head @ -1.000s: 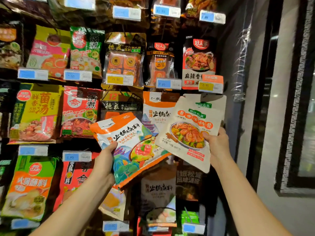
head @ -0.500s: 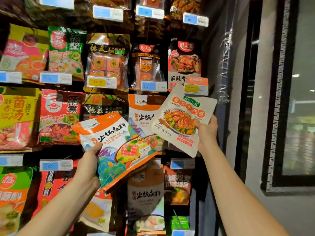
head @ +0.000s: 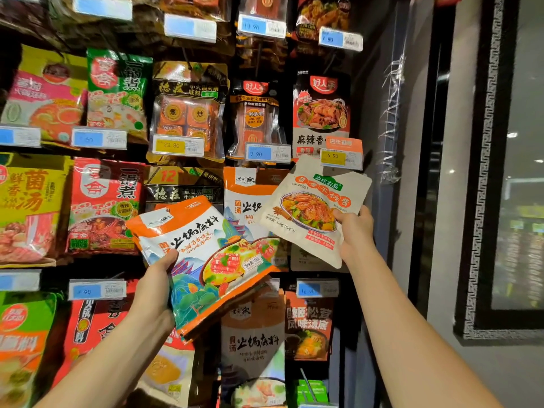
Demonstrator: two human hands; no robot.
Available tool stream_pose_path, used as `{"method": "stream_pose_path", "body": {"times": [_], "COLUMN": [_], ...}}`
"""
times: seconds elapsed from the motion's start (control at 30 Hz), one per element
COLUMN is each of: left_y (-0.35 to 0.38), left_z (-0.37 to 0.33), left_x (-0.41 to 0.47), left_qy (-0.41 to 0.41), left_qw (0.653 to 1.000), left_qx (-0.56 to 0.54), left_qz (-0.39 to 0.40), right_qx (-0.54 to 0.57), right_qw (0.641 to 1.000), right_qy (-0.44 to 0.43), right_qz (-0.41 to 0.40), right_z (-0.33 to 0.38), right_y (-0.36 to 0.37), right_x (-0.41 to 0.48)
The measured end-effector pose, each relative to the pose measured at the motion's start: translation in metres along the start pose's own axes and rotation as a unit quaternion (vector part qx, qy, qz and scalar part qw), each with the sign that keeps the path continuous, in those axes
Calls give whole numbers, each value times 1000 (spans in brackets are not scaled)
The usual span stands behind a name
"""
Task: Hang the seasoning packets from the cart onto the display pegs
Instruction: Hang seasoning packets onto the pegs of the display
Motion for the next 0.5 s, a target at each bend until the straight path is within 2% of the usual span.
{"method": "stream_pose_path", "body": {"times": [0.27, 0.5], "left_y": [1, 3], "left_z": [-1, -3], "left_x": [-1, 3], "left_qy": [-1, 11], "left_qw": [1000, 1000], "left_qx": [0, -1], "left_qz": [1, 0], "right_qx": [5, 7], "right_qw": [999, 1000], "right_qy": [-39, 8], "right_qz": [-18, 3], "right_z": [-7, 3], "right_y": [2, 10], "right_x": [-4, 0]}}
Point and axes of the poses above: each hand's wrist, its own x-axis towards the middle knuckle, its own y-axis out of the palm, z = x × y, the point moved 1 cm from there along x, towards the middle knuckle, and after that the axes turned 4 degrees about y, right-handed, at the moved point
